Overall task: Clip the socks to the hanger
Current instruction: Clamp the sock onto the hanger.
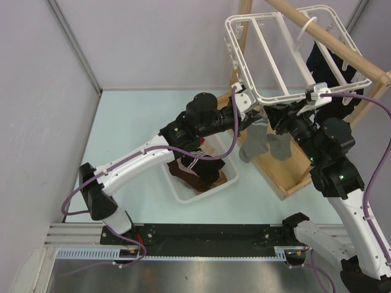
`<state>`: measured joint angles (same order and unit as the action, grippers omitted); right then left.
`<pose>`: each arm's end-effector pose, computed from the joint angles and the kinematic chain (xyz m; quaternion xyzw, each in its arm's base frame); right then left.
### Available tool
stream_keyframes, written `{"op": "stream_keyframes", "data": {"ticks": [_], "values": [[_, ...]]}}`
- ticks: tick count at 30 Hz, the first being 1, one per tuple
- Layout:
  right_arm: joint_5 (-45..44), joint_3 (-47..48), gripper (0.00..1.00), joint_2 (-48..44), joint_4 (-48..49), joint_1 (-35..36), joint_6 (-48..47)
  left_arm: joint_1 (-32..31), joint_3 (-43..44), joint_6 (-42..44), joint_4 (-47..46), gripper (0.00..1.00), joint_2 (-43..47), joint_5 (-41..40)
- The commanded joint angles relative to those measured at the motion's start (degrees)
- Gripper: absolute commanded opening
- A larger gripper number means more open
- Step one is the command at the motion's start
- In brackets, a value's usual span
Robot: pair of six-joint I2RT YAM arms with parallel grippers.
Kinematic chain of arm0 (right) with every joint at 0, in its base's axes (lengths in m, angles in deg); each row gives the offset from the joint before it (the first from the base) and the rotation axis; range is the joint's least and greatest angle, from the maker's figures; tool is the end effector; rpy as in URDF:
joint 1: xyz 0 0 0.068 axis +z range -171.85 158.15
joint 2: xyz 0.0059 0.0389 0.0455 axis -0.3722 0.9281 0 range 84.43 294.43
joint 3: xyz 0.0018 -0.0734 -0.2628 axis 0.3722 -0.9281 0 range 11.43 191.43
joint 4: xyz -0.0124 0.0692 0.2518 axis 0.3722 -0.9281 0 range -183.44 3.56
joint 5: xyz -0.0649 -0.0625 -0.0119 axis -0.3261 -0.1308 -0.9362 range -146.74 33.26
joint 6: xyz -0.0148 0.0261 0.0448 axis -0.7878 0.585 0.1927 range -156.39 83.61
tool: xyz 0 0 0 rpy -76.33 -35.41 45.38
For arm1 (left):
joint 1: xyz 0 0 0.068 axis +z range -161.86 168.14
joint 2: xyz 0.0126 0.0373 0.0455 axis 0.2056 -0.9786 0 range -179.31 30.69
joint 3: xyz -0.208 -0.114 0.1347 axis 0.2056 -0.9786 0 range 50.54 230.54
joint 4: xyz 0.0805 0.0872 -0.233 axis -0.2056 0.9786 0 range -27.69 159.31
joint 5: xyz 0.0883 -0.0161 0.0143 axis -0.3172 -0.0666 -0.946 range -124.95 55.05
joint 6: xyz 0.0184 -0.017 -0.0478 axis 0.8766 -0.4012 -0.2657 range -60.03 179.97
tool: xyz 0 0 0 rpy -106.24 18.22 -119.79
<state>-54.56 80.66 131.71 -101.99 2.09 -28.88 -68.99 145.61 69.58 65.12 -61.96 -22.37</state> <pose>0.1406 0.0640 0.4669 -0.1093 0.6576 0.2142 0.7139 0.2015 -0.3261 0.4467 0.4523 0.5465 -0.3534 0.6098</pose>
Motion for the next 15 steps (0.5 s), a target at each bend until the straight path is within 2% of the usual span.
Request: {"op": "stream_keyframes", "data": {"ticks": [1, 12, 15], "values": [[0.90, 0.47, 0.14, 0.17, 1.23, 0.40, 0.84, -1.41, 3.19, -3.19, -2.10, 0.01, -0.43, 0.78], [1.52, 0.47, 0.15, 0.70, -0.36, 0.49, 0.67, -1.41, 7.50, -4.33, -2.02, 0.01, -2.55, -1.86], [1.60, 0.47, 0.29, 0.70, -0.53, 0.58, 0.58, -1.41, 7.33, -4.42, -2.28, 0.01, -2.37, -1.59]]}}
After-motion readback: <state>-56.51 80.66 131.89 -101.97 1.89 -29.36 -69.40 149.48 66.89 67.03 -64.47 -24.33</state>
